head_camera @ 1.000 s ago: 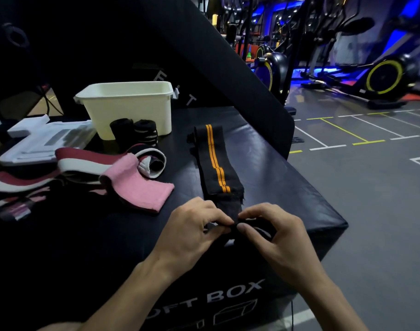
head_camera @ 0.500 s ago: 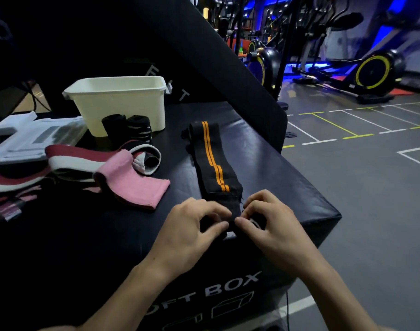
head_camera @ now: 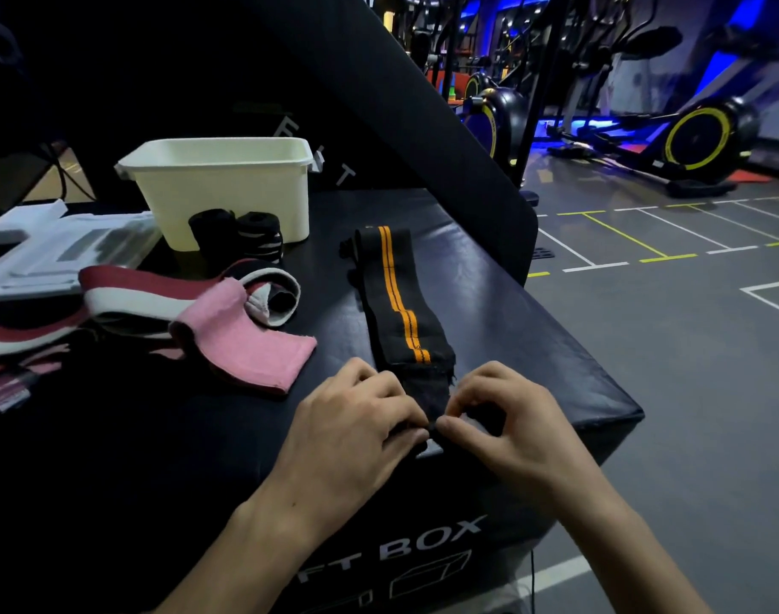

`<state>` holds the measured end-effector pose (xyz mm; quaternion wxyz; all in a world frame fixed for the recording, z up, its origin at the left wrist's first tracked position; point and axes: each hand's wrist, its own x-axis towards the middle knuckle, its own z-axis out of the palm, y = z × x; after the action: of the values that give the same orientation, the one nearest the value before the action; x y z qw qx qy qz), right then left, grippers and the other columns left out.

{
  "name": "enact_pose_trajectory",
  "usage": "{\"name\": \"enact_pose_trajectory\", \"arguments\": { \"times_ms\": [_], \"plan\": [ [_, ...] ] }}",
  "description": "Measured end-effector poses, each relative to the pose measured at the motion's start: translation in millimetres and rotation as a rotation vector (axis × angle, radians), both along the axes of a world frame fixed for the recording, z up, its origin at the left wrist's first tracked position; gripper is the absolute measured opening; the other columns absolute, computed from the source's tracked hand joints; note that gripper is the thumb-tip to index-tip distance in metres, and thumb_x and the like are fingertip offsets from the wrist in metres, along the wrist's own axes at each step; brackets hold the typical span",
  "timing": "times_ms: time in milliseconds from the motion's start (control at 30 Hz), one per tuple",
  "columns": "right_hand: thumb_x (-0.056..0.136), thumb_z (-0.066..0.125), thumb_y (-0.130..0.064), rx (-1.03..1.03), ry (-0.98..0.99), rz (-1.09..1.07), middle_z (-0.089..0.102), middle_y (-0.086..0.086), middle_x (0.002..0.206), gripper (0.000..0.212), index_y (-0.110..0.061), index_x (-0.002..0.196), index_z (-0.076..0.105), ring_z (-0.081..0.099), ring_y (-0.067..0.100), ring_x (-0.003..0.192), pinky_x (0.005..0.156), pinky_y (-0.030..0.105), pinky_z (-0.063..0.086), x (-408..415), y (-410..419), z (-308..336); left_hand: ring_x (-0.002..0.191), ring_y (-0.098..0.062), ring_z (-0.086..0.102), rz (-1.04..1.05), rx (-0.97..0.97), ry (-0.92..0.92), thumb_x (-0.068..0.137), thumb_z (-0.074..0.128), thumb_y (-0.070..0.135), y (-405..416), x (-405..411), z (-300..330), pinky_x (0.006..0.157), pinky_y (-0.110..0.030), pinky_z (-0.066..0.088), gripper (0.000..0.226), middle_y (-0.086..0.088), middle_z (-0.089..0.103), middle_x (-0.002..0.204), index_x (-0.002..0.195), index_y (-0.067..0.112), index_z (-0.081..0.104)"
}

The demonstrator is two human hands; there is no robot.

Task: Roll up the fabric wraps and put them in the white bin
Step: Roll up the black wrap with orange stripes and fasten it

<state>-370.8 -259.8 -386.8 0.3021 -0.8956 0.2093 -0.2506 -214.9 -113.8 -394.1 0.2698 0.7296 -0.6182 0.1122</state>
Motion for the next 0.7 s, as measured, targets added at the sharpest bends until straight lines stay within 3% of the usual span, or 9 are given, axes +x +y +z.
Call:
{"name": "enact_pose_trajectory", "arguments": {
  "times_ms": [100,267,367,533,700],
  "plan": [
    [0.081,0.081,-0.039,-0.079,-0.009,0.077,0.061,-0.016,0.099,0.011,-0.033,0.085,0.073,0.064,0.006,0.099,0.082,0.017,0.048,-5,-3,-3,0.093,-0.006,0.051,0.022,0.02,0.015,0.093,0.051,0.053,-2,-2,0,0.072,-0.024,0.05,0.023,0.021,0.059,0.091,0.092,0.037,0.069],
    [0.09,0.067,-0.044,-0.156,0.024,0.039,0.051,-0.019,0.098,0.014,-0.031,0.085,0.068,0.058,0.006,0.095,0.079,0.024,0.048,3,-4,-6,0.097,-0.007,0.047,0.059,0.108,0.061,0.096,0.038,0.056,-8,-2,1,0.085,-0.03,0.044,0.031,0.019,0.058,0.094,0.095,0.036,0.062],
    [0.091,0.065,-0.046,-0.154,0.105,0.012,0.05,-0.019,0.094,0.017,-0.033,0.08,0.064,0.052,0.003,0.095,0.081,0.024,0.044,6,-5,-5,0.101,-0.006,0.045,0.073,0.106,0.104,0.098,0.046,0.056,-8,-4,1,0.089,-0.027,0.038,0.026,0.019,0.058,0.092,0.096,0.035,0.062],
    [0.086,0.075,-0.04,-0.023,0.223,-0.039,0.054,-0.008,0.087,0.028,-0.028,0.064,0.061,0.053,0.002,0.08,0.067,0.015,0.034,19,-9,11,0.087,-0.004,0.048,0.131,-0.001,0.161,0.089,0.065,0.055,-10,-2,1,0.073,-0.024,0.042,0.02,0.019,0.058,0.078,0.087,0.035,0.063],
    [0.076,0.084,-0.033,0.026,0.094,-0.099,0.058,-0.009,0.08,0.026,-0.028,0.063,0.062,0.055,-0.002,0.078,0.065,0.01,0.038,17,-3,7,0.087,-0.003,0.049,0.066,0.013,0.062,0.084,0.061,0.066,-6,5,0,0.069,-0.022,0.045,0.03,0.02,0.059,0.083,0.09,0.038,0.07]
  ]
}}
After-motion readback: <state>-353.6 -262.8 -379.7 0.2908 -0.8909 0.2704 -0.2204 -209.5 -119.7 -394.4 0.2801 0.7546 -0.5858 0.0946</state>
